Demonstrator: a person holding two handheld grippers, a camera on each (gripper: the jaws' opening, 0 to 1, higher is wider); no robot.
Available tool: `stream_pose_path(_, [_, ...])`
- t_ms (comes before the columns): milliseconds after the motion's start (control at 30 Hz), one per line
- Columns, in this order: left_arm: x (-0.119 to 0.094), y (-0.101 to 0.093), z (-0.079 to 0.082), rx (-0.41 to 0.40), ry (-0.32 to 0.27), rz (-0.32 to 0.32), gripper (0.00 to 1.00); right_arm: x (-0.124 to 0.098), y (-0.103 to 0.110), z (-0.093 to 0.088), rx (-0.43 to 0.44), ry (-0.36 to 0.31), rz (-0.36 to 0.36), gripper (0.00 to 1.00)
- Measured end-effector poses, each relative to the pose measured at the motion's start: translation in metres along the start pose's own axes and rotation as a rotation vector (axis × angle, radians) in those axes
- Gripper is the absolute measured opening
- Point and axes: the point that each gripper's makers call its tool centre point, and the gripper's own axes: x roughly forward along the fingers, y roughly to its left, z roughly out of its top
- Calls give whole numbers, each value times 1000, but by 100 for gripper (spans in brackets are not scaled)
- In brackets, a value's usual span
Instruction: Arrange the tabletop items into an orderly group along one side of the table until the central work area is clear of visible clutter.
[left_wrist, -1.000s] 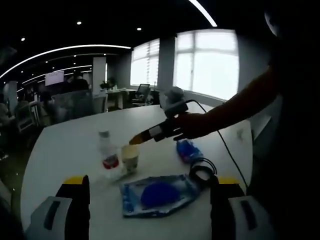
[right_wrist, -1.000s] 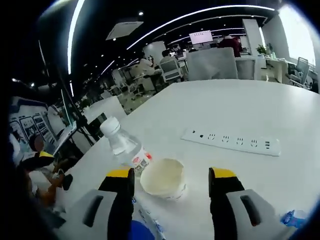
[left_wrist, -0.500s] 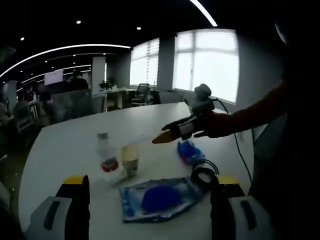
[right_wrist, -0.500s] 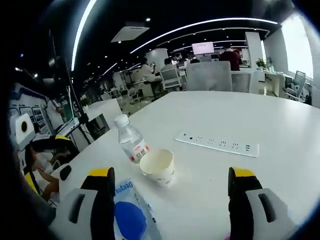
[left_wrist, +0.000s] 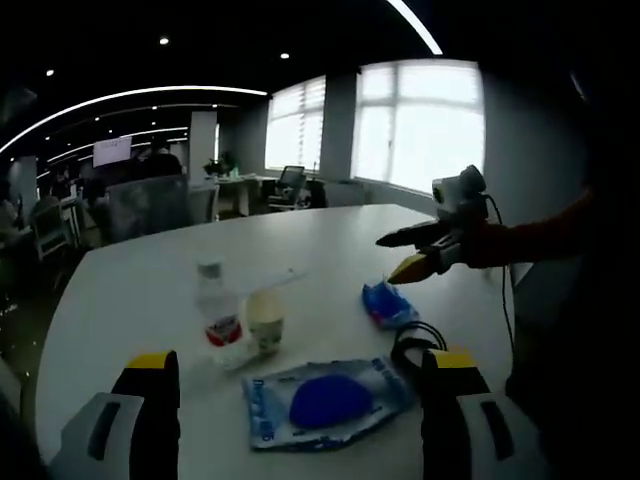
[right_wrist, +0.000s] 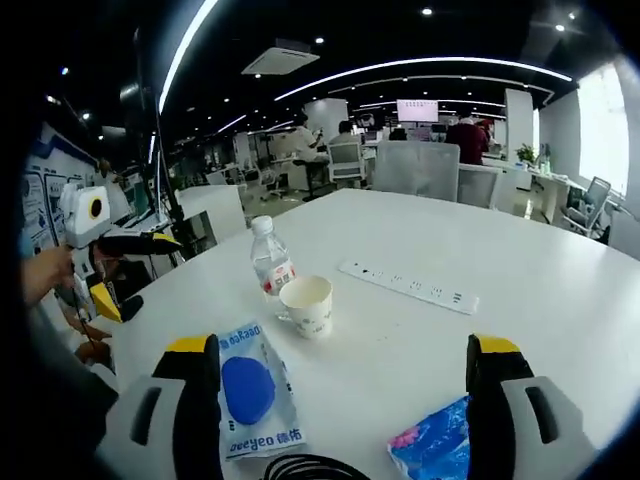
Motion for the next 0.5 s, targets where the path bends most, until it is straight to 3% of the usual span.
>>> stream_pose_path(500, [0,-1,-24,6,50,-31,95,-68,-23,-45,46,40,-132,100])
